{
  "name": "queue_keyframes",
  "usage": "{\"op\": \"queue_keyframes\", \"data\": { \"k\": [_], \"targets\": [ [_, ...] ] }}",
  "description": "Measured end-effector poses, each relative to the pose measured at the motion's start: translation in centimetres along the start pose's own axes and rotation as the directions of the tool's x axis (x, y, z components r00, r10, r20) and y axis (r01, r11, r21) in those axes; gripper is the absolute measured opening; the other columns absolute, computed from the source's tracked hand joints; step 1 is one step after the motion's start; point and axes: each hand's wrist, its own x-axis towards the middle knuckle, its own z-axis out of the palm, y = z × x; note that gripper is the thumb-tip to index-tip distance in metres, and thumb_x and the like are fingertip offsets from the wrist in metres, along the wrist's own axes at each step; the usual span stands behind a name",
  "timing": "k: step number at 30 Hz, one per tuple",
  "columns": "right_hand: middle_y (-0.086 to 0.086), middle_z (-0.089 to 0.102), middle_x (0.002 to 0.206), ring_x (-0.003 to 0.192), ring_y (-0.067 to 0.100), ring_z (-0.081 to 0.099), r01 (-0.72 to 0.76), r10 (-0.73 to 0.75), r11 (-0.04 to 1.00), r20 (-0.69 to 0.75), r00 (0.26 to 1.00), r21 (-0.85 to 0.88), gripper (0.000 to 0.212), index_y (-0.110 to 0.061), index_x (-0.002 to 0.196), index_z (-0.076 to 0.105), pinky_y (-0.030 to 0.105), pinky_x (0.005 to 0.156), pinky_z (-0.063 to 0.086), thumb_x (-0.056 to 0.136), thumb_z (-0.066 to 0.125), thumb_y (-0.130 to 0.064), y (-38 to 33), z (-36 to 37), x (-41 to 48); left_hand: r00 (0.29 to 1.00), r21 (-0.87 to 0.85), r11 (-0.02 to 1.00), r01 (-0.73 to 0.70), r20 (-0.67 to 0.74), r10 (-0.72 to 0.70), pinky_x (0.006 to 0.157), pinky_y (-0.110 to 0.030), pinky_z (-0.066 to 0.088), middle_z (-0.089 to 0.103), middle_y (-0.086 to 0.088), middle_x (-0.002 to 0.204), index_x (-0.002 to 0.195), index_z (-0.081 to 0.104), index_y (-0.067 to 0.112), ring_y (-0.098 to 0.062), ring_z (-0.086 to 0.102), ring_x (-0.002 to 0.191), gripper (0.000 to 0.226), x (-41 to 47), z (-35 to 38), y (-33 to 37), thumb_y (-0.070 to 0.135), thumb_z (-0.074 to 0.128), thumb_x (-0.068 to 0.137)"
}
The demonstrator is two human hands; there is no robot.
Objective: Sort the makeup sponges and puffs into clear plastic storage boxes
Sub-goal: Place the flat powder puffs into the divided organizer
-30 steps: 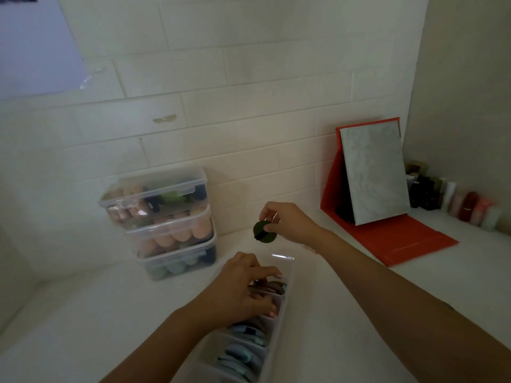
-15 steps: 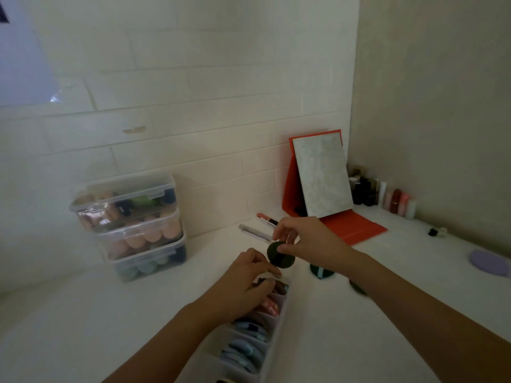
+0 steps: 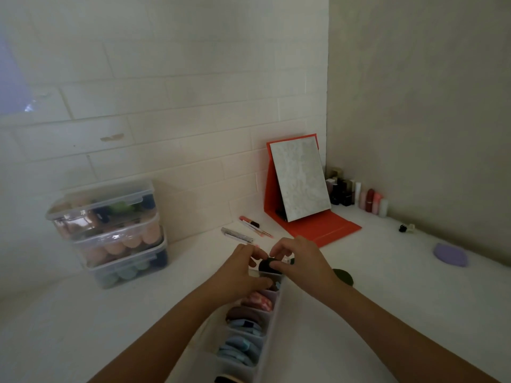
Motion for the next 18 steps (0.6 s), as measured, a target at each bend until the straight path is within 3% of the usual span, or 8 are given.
{"op": "queue_keyframes", "data": {
  "k": [5,10,13,16,18],
  "targets": [
    [-0.03,0.051,0.074,0.096,0.004,0.048,-0.009,0.009,1.0,-0.01,1.0,0.009,0.012,-0.026,0.093,0.066,0.031,0.09,0.037,0.083,0.069,-0.031,0.6,0.6,-0.1,1.0,0.034,0.999,0.01,0.006,-0.011,0.067,-0.008,0.035,0.047,0.011,0.115,0.114,0.05,0.03,0.001,0.045,0.094,0.04,0.6,0.3,-0.3,0.03,0.07,0.079],
    [-0.024,0.059,0.079,0.09,0.003,0.055,0.039,-0.04,0.999,0.05,0.998,0.014,0.013,-0.024,0.094,0.068,0.031,0.09,0.041,0.085,0.067,-0.031,0.9,0.4,0.1,0.999,0.154,0.988,0.029,0.025,-0.034,0.093,-0.026,0.039,0.052,0.008,0.12,0.115,0.055,0.032,-0.009,0.046,0.108,0.035,1.2,0.8,-0.4,0.034,0.065,0.082],
    [-0.015,0.064,0.087,0.085,-0.004,0.053,0.07,-0.071,0.997,0.036,0.997,0.039,0.01,-0.022,0.094,0.069,0.015,0.081,0.04,0.088,0.063,-0.027,1.2,-0.3,0.1,0.999,0.275,0.961,-0.031,0.0,0.032,0.102,-0.035,0.036,0.06,0.01,0.114,0.111,0.061,0.03,-0.009,0.049,0.106,0.025,1.0,1.2,-0.6,0.036,0.055,0.087],
    [-0.019,0.061,0.087,0.085,-0.005,0.055,-0.058,0.067,0.988,-0.058,0.996,0.14,0.009,-0.024,0.096,0.066,0.008,0.076,0.041,0.091,0.059,-0.023,2.1,-1.9,0.5,0.996,0.282,0.955,-0.091,0.012,0.091,0.097,-0.038,0.04,0.066,0.011,0.102,0.104,0.065,0.031,-0.007,0.053,0.096,0.022,0.9,1.3,-0.8,0.036,0.052,0.088],
    [-0.016,0.06,0.087,0.086,0.001,0.058,-0.187,0.195,0.976,-0.06,0.979,0.113,0.009,-0.023,0.098,0.063,0.008,0.07,0.04,0.093,0.057,-0.021,3.5,-2.6,0.8,0.994,0.266,0.958,-0.107,0.016,0.107,0.097,-0.038,0.041,0.066,0.012,0.1,0.102,0.066,0.032,-0.006,0.054,0.095,0.021,0.9,1.3,-1.0,0.035,0.052,0.088]
  ]
}}
